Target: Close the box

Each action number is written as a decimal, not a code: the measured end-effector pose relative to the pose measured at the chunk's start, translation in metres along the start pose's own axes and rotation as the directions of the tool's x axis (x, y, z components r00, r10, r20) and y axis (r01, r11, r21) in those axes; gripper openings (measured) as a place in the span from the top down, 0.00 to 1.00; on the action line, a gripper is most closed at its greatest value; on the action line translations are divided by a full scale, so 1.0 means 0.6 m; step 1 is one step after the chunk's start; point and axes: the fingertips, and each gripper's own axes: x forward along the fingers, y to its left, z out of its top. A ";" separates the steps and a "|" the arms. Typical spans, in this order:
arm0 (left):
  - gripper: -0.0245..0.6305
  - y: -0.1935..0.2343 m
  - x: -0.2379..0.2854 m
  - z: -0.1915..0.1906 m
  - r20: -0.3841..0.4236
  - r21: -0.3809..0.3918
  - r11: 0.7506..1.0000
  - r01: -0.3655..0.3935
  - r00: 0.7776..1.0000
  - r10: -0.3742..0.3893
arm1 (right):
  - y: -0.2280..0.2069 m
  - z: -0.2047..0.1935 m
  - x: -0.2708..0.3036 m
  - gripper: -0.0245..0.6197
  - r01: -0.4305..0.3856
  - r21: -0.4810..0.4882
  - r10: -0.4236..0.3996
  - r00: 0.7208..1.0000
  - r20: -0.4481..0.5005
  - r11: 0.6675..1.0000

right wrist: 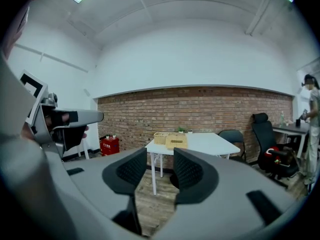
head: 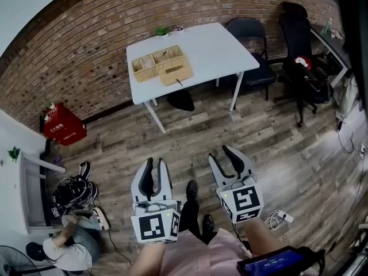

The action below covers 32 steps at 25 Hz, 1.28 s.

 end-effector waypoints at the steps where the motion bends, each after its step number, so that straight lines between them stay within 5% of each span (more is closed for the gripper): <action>1: 0.83 0.012 0.019 -0.006 -0.007 -0.007 1.000 -0.003 1.000 0.003 | -0.003 0.000 0.019 0.70 -0.001 0.000 0.001 1.000 -0.006 1.000; 21: 0.83 0.138 0.343 0.048 0.070 -0.009 0.998 0.065 0.996 -0.064 | -0.100 0.134 0.319 0.76 0.066 -0.061 -0.063 0.997 0.044 0.996; 32: 0.83 0.122 0.416 -0.003 -0.016 -0.002 0.995 0.103 0.995 -0.103 | -0.155 0.119 0.370 0.77 0.083 -0.024 -0.082 0.996 0.026 0.996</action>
